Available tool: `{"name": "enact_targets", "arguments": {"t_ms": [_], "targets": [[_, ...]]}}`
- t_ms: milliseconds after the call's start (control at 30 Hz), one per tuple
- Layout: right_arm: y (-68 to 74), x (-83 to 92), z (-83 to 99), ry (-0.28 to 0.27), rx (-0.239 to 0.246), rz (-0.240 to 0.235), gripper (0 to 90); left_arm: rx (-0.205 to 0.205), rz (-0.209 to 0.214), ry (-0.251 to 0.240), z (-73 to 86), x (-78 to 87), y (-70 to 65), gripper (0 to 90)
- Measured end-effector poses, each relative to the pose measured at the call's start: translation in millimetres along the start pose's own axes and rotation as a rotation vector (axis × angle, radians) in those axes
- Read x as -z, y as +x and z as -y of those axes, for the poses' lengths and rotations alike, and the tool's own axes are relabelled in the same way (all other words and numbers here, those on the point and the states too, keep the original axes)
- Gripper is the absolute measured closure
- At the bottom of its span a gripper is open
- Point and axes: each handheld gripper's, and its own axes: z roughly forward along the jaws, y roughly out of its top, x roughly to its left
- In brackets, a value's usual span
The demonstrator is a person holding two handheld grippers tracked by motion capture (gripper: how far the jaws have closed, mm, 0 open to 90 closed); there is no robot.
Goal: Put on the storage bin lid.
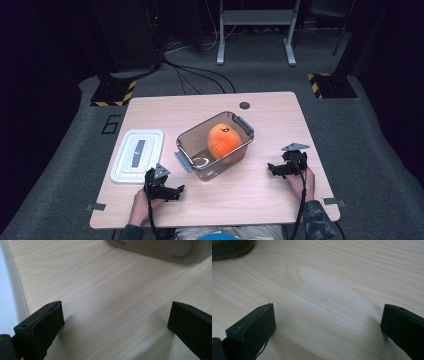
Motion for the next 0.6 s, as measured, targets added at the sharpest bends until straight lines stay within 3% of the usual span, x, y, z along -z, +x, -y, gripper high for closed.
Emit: {"name": "enact_targets", "arguments": {"t_ms": [300,467,600], "targets": [[1.7,-0.1,0.3,-0.004,0.008,-0.007,0.0,-0.032,0.026,0.034,-2.8,1.0,5.7,0.0],[1.8,0.0,0.4,-0.004,0.008,-0.008,0.0,-0.039,0.008,0.035,-4.6,4.0,12.1,0.1],[1.8,0.0,0.4,-0.005,0.008,-0.005,0.0,-0.010,-0.016,-0.011,-9.7,12.8,25.9,2.8]]}}
